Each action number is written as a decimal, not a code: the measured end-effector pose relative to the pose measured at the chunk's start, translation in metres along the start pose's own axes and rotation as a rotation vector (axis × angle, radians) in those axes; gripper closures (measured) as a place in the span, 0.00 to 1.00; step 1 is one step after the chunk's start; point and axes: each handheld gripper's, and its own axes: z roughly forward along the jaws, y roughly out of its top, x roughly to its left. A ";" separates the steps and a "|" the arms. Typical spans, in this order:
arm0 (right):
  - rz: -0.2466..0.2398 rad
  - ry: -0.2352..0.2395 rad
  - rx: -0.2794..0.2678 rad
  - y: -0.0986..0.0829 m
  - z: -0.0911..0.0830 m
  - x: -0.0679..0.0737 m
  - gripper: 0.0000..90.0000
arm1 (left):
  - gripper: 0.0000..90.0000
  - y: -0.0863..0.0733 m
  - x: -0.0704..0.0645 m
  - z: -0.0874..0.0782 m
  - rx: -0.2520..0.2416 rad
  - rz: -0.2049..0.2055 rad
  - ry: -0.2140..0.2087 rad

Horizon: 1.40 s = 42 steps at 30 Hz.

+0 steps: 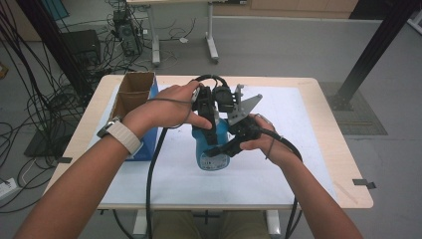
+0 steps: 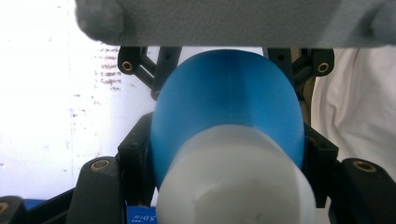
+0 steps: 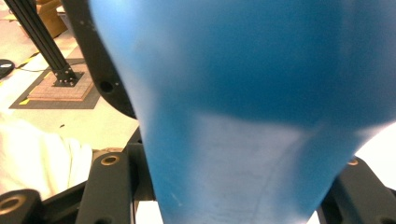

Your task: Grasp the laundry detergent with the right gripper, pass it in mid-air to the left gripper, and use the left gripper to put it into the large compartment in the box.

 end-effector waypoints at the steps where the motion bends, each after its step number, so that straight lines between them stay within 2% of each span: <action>1: -0.002 -0.001 -0.001 0.000 0.000 0.000 0.48 | 0.41 0.000 0.000 0.000 0.001 0.000 0.000; 3: 0.008 0.007 -0.004 0.000 0.000 0.001 0.48 | 0.42 0.000 0.000 0.000 0.002 -0.002 0.000; 5: -0.004 0.001 -0.001 0.000 0.000 0.000 0.48 | 0.42 0.000 -0.001 -0.001 0.002 -0.002 0.000; 17: -0.001 0.014 -0.013 0.000 0.000 0.002 0.48 | 0.42 0.000 -0.002 -0.001 0.009 -0.002 0.001; 18: -0.006 0.014 -0.010 -0.001 0.000 0.001 0.44 | 0.42 0.000 -0.003 0.000 0.014 -0.001 0.002; 20: 0.051 0.003 -0.019 -0.003 -0.002 0.000 0.21 | 0.42 -0.001 -0.002 0.000 0.019 -0.003 0.002; 21: 0.076 -0.011 -0.019 -0.006 -0.006 0.000 0.16 | 0.42 -0.001 -0.002 0.000 0.017 -0.005 0.005; 24: 0.090 -0.039 -0.003 -0.016 -0.023 0.000 0.14 | 0.42 -0.003 0.000 -0.001 0.020 -0.016 0.013; 29: 0.112 -0.118 0.101 -0.033 -0.050 0.003 0.09 | 0.42 -0.006 0.003 -0.002 0.021 -0.060 0.021; 35: 0.096 -0.204 0.224 -0.041 -0.068 0.004 0.08 | 0.41 -0.008 0.006 -0.005 0.015 -0.144 0.046; 42: 0.079 -0.230 0.396 -0.043 -0.081 0.006 0.08 | 0.41 -0.013 0.012 -0.017 0.001 -0.282 0.093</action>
